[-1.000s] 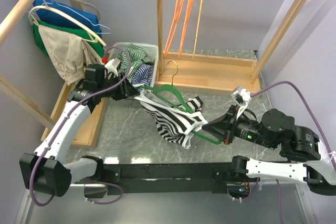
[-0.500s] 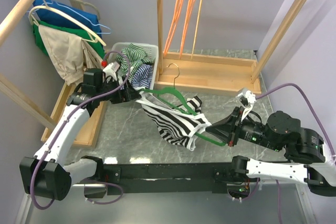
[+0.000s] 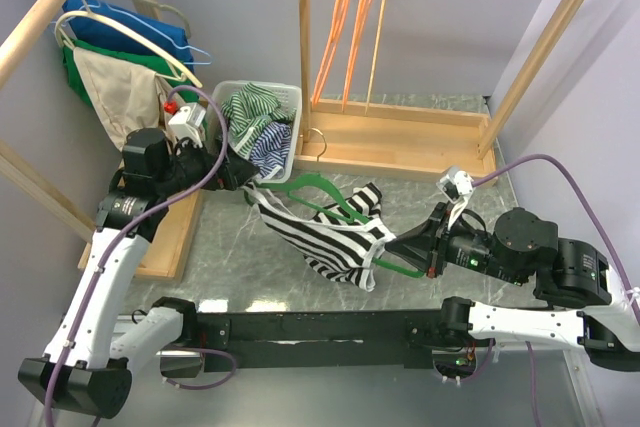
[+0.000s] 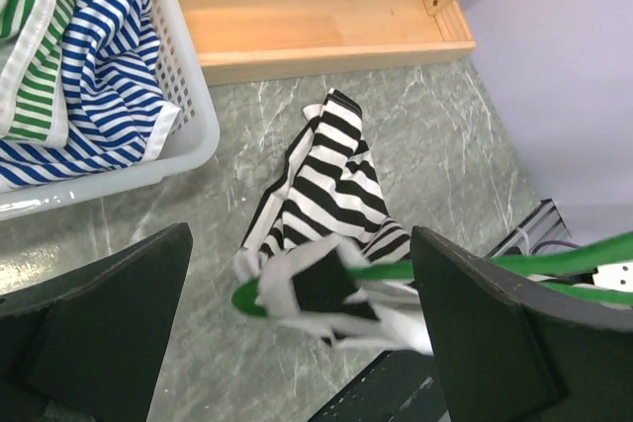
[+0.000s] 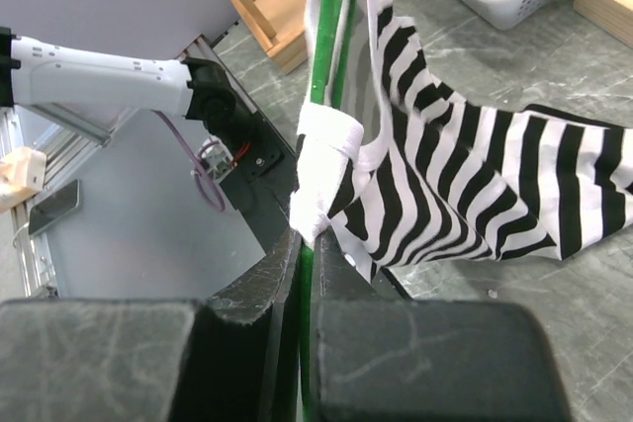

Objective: Remove the tank top from the hanger

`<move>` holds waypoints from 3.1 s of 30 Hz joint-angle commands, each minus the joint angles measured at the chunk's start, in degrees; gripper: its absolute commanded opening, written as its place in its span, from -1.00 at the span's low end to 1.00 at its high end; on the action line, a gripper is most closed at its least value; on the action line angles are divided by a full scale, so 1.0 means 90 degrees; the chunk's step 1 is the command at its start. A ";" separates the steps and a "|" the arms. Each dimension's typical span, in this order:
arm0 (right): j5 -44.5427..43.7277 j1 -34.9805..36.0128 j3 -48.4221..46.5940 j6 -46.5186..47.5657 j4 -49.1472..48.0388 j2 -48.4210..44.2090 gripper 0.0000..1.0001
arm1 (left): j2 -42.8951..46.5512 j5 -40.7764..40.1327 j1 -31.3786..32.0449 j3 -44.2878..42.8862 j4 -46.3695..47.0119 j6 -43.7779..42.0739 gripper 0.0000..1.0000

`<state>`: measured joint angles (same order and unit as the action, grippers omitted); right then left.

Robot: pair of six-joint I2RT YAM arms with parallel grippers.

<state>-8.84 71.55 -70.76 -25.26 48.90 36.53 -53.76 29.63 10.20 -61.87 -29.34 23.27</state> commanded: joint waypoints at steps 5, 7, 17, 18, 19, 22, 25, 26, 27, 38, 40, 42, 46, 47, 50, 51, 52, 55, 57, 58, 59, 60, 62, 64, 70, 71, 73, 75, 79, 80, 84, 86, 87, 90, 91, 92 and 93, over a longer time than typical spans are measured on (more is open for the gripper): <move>-0.0082 0.0048 -0.0126 -0.0065 -0.0620 -0.0134 -1.00 | -0.0072 -0.0342 -0.0029 -0.0099 -0.0138 -0.0222 0.54; -0.0063 0.0048 -0.0145 -0.0045 -0.0619 -0.0143 -1.00 | -0.0043 -0.0352 -0.0029 -0.0070 -0.0148 -0.0241 0.45; -0.0111 0.0048 -0.0185 -0.0036 -0.0551 -0.0173 -1.00 | -0.0111 0.0204 -0.0029 -0.0079 -0.0089 -0.0310 0.32; -0.0111 0.0048 -0.0165 -0.0045 -0.0561 -0.0202 -1.00 | -0.0101 0.0282 -0.0029 -0.0089 -0.0109 -0.0319 0.35; -0.0121 0.0058 -0.0146 -0.0045 -0.0570 -0.0212 -1.00 | -0.0101 0.0321 -0.0029 -0.0089 -0.0138 -0.0358 0.38; -0.0141 0.0048 -0.0136 -0.0045 -0.0580 -0.0231 -1.00 | -0.0101 0.0526 -0.0029 -0.0040 -0.0235 -0.0407 0.40; -0.0150 0.0058 -0.0155 -0.0016 -0.0580 -0.0221 -1.00 | -0.0101 0.0634 -0.0029 0.0057 -0.0255 -0.0417 0.21; -0.0160 0.0048 -0.0165 -0.0016 -0.0580 -0.0212 -1.00 | -0.0111 0.0692 -0.0029 0.0106 -0.0246 -0.0427 0.14; -0.0170 0.0048 -0.0175 -0.0016 -0.0561 -0.0192 -1.00 | -0.0101 0.0760 -0.0029 0.0126 -0.0226 -0.0408 0.07; -0.0219 0.0048 -0.0253 0.0033 -0.0571 -0.0241 -1.00 | -0.0248 0.1153 -0.0020 0.0224 -0.0108 -0.0378 -0.98; -0.0219 0.0048 -0.0282 0.0052 -0.0551 -0.0260 -1.00 | -0.0306 0.0899 -0.0020 0.0195 -0.0167 -0.0388 -0.98; -0.0228 0.0048 -0.0272 0.0052 -0.0551 -0.0329 -1.00 | -0.0374 0.0440 -0.0029 0.0204 -0.0236 -0.0359 -0.99; -0.0170 0.0048 -0.0224 0.0072 -0.0648 -0.0533 -1.00 | -0.0540 -0.0624 -0.0020 0.0175 -0.0353 -0.0261 -0.98; -0.0141 0.0048 -0.0214 0.0081 -0.0687 -0.0631 -1.00 | -0.0599 -0.0848 -0.0029 0.0165 -0.0372 -0.0232 -0.98; -0.0043 0.0048 -0.0165 0.0111 -0.0795 -0.0797 -1.00 | -0.0862 -0.1387 -0.0029 0.0136 -0.0421 -0.0076 -0.98; -0.0053 0.0039 -0.0165 0.0111 -0.0805 -0.0836 -1.00 | -0.0979 -0.1436 -0.0029 0.0145 -0.0431 -0.0066 -0.98; -0.0120 0.0048 -0.0155 0.0111 -0.0834 -0.0866 -1.00 | -0.1028 -0.1456 -0.0029 0.0155 -0.0441 -0.0046 -0.98; -0.0257 0.0048 -0.0136 0.0111 -0.0844 -0.0895 -1.00 | -0.1097 -0.1019 -0.0020 0.0223 -0.0412 -0.0114 -0.98; -0.0316 0.0048 -0.0068 0.0150 -0.0902 -0.0847 -1.00 | -0.1068 -0.0929 -0.0020 0.0301 -0.0470 -0.0182 -0.98; -0.0423 0.0039 -0.0048 0.0150 -0.0922 -0.0827 -1.00 | -0.1049 -0.0784 -0.0020 0.0331 -0.0605 -0.0241 -0.98; -0.0472 0.0048 -0.0038 0.0169 -0.0932 -0.0779 -1.00 | -0.1010 -0.0676 -0.0020 0.0379 -0.0646 -0.0319 -0.98; -0.0540 0.0048 -0.0019 0.0179 -0.0951 -0.0759 -1.00 | -0.0864 -0.0578 0.0000 0.0457 -0.0675 -0.0416 -0.98; -0.0610 0.0039 0.0030 0.0208 -0.1049 -0.0710 -1.00 | -0.0717 -0.0363 0.0029 0.0711 -0.0782 -0.0514 -0.98; -0.0716 0.0039 0.0069 0.0238 -0.1146 -0.0680 -1.00 | -0.0483 -0.0284 0.0175 0.0916 -0.0812 -0.0545 -0.98; -0.0756 0.0058 0.0099 0.0248 -0.1176 -0.0467 -1.00 | -0.0365 -0.0547 0.1102 0.0849 -0.0715 -0.0193 -0.98; -0.0756 0.0039 0.0089 0.0228 -0.1128 -0.0417 -1.00 | -0.0375 -0.0606 0.1355 0.0829 -0.0647 -0.0125 -0.98; -0.0804 0.0048 0.0070 0.0170 -0.0952 -0.0242 -1.00 | -0.0375 -0.0762 0.1600 0.0722 -0.0471 0.0080 -0.98; -0.0814 0.0048 0.0098 0.0102 -0.0806 -0.0144 -1.00 | -0.0278 -0.1025 0.1874 0.0508 -0.0363 0.0275 -0.16; -0.0863 0.0058 0.0196 -0.0036 -0.0678 0.0032 -1.00 | 0.0083 -0.1980 0.1992 -0.0020 -0.0431 0.0432 0.48; -0.0873 0.0048 0.0225 -0.0055 -0.0678 0.0032 -1.00 | 0.0181 -0.2090 0.1992 -0.0088 -0.0392 0.0442 0.51; -0.0795 0.0048 0.0333 -0.0094 -0.0824 0.0042 -1.00 | 0.0582 -0.2169 0.2002 -0.0401 -0.0090 0.0510 0.58; -0.0746 0.0048 0.0323 -0.0104 -0.0815 0.0081 -1.00 | 0.0631 -0.1994 0.2012 -0.0440 0.0211 0.0520 0.59; -0.0727 0.0039 0.0333 -0.0085 -0.0853 0.0101 -1.00 | 0.0622 -0.1896 0.2021 -0.0489 0.0349 0.0530 0.58; -0.0639 0.0048 0.0333 -0.0075 -0.0873 0.0208 -1.00 | 0.0417 -0.1661 0.2167 -0.0654 0.0759 0.0608 0.54; -0.0629 0.0048 0.0333 -0.0075 -0.0883 0.0266 -1.00 | 0.0339 -0.1680 0.2245 -0.0704 0.0818 0.0647 0.53; -0.0629 0.0048 0.0333 -0.0084 -0.0883 0.0296 -1.00 | 0.0155 -0.1826 0.2459 -0.0810 0.0877 0.0676 0.50; -0.0619 0.0039 0.0323 -0.0084 -0.0893 0.0325 -1.00 | 0.0075 -0.1924 0.2577 -0.0850 0.0936 0.0686 0.49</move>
<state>-14.72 71.64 -67.16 -25.76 45.84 38.28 -49.21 13.06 29.91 -66.98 -26.20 28.14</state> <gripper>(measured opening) 0.046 0.757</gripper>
